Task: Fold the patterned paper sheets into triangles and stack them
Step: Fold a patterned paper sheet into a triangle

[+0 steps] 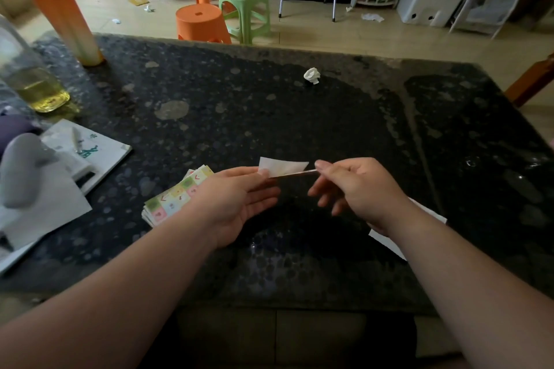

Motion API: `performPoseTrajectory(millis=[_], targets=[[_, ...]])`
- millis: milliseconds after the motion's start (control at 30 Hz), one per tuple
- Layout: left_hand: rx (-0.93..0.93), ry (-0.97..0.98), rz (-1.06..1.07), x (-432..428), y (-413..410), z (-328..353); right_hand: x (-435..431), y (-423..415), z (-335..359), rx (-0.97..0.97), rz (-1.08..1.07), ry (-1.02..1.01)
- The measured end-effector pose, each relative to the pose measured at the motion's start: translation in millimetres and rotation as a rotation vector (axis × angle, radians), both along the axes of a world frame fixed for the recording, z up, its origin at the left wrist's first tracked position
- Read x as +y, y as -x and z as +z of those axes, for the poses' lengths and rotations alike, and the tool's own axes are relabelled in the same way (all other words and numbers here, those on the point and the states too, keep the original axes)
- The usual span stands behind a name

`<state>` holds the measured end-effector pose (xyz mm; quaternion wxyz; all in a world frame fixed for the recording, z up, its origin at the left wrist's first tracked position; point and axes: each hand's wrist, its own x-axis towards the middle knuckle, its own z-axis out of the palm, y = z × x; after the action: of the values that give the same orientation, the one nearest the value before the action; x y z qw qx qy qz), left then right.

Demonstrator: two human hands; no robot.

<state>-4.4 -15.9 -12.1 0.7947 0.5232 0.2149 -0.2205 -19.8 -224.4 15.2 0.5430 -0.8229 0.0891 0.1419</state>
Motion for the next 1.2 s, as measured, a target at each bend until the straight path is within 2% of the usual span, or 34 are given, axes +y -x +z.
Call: performPoseTrajectory(millis=[67,167,367,500,667,833,1000,1200], targets=[[-0.018,-0.026,-0.003,-1.5,-1.7,-0.2,3.6,-0.7,-2.7,-0.019,-0.046,0.183],[-0.06,-0.048,-0.006,-5.9,-2.0,0.5,5.8,-4.0,-6.5,-0.084,-0.141,0.319],[-0.065,-0.051,0.013,-6.8,-0.6,0.0,10.0,-5.5,-3.9,0.095,-0.055,0.394],[-0.007,0.022,0.048,-7.7,-0.4,3.1,15.2,-1.5,-4.2,0.054,0.03,0.462],[0.011,0.038,0.072,-10.1,0.6,2.4,17.6,4.0,-6.2,0.003,0.132,0.262],[-0.006,0.002,0.09,-8.9,0.2,-0.2,17.8,4.1,-5.8,-0.001,0.2,0.23],[-0.044,-0.087,0.205,-12.0,-1.1,-2.6,17.7,5.1,-8.8,0.042,0.13,0.037],[-0.065,-0.147,0.094,-15.2,2.2,-2.3,24.0,7.5,-11.0,0.057,0.068,-0.084]])
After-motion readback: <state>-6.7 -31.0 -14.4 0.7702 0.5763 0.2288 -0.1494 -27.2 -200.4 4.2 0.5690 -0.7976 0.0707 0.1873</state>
